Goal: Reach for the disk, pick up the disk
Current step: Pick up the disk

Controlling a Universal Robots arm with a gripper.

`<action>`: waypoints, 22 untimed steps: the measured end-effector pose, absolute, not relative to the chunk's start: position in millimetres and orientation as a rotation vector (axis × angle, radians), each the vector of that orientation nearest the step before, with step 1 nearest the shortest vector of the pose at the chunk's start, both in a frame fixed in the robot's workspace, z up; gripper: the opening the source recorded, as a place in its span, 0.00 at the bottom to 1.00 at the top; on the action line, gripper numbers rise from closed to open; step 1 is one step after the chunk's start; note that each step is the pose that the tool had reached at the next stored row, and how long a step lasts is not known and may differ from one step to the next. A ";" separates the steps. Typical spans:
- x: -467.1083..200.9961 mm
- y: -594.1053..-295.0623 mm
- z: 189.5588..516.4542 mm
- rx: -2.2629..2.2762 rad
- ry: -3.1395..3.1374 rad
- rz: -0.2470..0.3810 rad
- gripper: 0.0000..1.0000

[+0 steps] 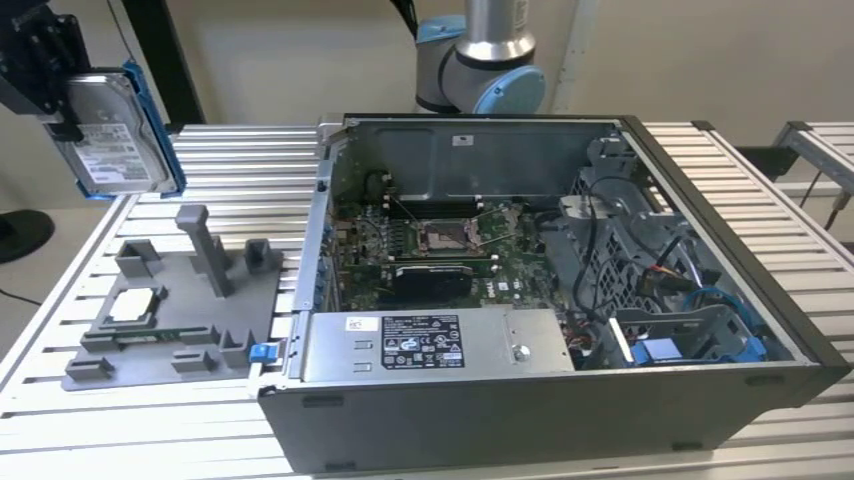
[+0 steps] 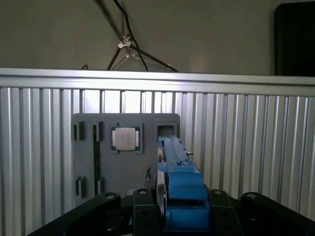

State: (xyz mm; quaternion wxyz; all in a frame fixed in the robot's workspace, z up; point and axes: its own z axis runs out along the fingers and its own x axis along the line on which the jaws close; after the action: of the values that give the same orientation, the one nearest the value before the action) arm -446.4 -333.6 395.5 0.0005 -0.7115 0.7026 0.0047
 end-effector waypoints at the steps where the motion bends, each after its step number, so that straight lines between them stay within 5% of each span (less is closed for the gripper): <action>1: -446.4 -333.6 397.2 -2.235 2.207 0.015 0.00; 22: -446.4 -333.7 437.3 -2.235 2.207 0.015 0.00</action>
State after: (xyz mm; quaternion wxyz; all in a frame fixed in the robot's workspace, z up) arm -446.4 -333.7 437.3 0.0006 -0.7116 0.7026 0.0046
